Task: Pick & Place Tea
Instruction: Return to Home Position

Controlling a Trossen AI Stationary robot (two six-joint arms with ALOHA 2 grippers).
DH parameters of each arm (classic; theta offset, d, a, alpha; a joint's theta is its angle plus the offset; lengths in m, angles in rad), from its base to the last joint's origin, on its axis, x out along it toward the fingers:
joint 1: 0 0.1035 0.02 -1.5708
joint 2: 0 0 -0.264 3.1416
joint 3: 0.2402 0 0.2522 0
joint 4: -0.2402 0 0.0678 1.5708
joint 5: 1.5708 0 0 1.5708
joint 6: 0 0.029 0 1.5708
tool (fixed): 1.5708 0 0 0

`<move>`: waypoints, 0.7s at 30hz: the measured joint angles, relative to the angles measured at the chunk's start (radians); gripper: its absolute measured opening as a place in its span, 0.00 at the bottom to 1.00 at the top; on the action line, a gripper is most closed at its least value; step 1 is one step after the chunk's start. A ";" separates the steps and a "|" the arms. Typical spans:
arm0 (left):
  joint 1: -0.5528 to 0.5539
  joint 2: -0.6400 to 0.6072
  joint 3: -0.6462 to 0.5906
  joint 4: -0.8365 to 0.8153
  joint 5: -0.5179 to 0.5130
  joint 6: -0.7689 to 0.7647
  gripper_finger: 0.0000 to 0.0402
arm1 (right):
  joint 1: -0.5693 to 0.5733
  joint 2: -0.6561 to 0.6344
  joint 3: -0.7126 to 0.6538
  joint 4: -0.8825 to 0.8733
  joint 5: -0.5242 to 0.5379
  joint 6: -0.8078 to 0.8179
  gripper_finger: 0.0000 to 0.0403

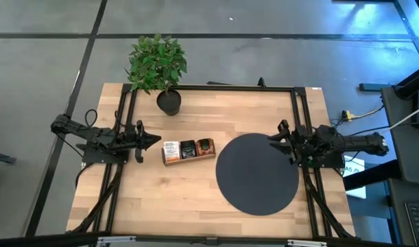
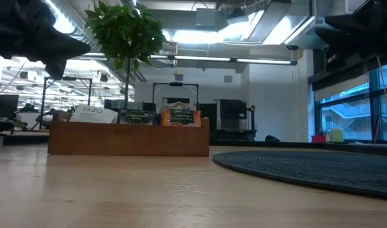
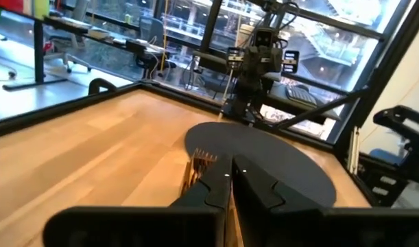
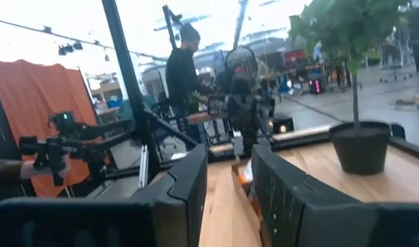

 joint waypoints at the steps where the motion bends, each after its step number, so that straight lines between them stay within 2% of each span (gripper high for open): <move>1: 0.000 0.001 0.000 0.000 0.001 0.016 0.03 | 0.000 -0.029 0.000 -0.036 0.000 0.000 0.29; 10: 0.000 0.002 0.000 0.000 0.000 0.041 0.03 | 0.000 -0.053 0.000 -0.107 -0.001 -0.014 0.29; 14: 0.000 0.002 0.000 -0.001 0.000 0.041 0.03 | 0.000 -0.052 0.000 -0.167 -0.011 0.044 0.29; 21: 0.000 0.003 0.000 -0.001 0.000 0.040 0.02 | 0.000 -0.053 0.000 -0.243 -0.011 0.045 0.29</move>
